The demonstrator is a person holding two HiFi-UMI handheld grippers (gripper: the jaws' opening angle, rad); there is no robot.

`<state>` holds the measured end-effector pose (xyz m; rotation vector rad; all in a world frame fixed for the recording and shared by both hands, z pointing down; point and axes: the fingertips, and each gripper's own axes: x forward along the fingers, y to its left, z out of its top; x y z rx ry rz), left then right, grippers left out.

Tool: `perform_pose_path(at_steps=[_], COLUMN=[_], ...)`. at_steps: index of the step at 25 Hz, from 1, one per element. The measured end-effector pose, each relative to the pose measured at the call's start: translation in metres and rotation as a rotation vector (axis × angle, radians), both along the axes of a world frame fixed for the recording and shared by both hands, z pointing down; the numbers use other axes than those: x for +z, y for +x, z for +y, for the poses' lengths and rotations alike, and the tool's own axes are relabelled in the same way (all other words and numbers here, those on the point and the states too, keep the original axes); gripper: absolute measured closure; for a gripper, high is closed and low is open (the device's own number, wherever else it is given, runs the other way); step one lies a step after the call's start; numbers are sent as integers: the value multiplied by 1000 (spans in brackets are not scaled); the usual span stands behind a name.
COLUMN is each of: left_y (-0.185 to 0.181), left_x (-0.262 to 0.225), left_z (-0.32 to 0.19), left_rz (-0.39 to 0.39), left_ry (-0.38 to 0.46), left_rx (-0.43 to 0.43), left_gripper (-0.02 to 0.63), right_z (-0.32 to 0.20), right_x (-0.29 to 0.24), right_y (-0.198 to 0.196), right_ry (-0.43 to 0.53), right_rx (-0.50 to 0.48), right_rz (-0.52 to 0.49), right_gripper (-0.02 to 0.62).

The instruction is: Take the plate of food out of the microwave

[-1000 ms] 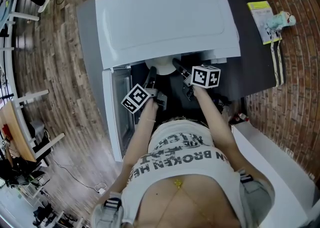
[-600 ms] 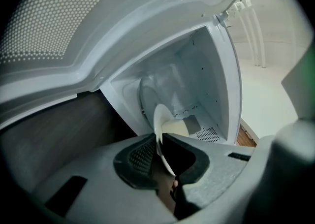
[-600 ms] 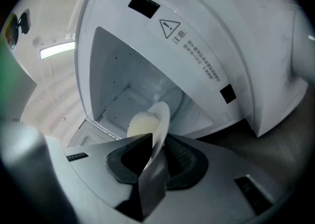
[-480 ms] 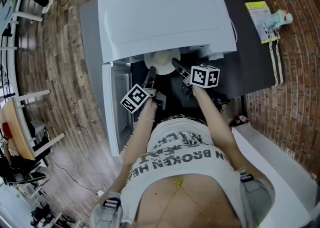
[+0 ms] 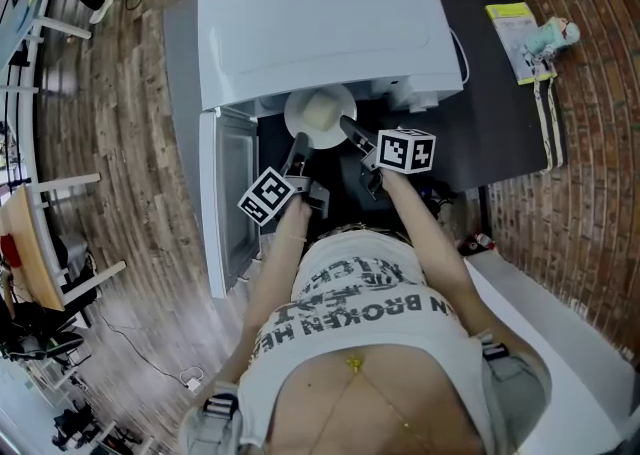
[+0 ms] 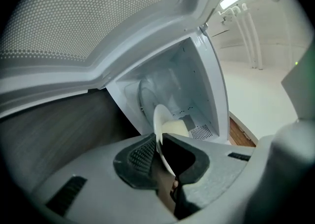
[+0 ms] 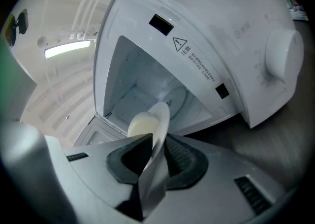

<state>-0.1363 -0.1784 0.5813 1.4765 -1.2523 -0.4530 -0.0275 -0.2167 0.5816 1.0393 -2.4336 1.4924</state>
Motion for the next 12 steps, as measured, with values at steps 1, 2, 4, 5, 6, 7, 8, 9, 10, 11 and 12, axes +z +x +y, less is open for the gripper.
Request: perform_pose_path(at_steps=[1,2,4,5,6,7,8,9,10,11,12], left_y=[1,3,5,7,9,11,14,16,19,22,25], left_x=[-1,-2,-3,-4,-4,-5,-5,-5,-6,-6,-7], left_z=[2,4,7,9,11,14,16,18,20,22,24], left_rz=[-1,-3,-7,-8,-8,-7,-5,-4,-5,-7,-10], left_ry=[2,4,10,13,15,16,16,17,18,21,23], left_rx=[-4,-9,-18,-23,-29,-35,-40,-44,-48,-51,-54], left_gripper=[568,568,568,568,568,568,568,568,568,568,568], right_z=[1,3,6,7,8,10,12,14,15,17,19], right_x=[-1,-3,-3,-3,-4,-4,-5,-5,-5,-6,-7], right_y=[1,1,5,7,8,10,12,15,18,20,22], right_ry=[2,4,7,9,10,11,12,14,16,18,18], right_rx=[-5,-10,-18,-22,-26,-32,-37,-41,-46,-52,-59], right_rz=[-3,-6,-4,-2,-2,-4,-4,-3,-1,-3,-5], right_gripper=[520,520,522,520,520,522,522,522,522,522,522])
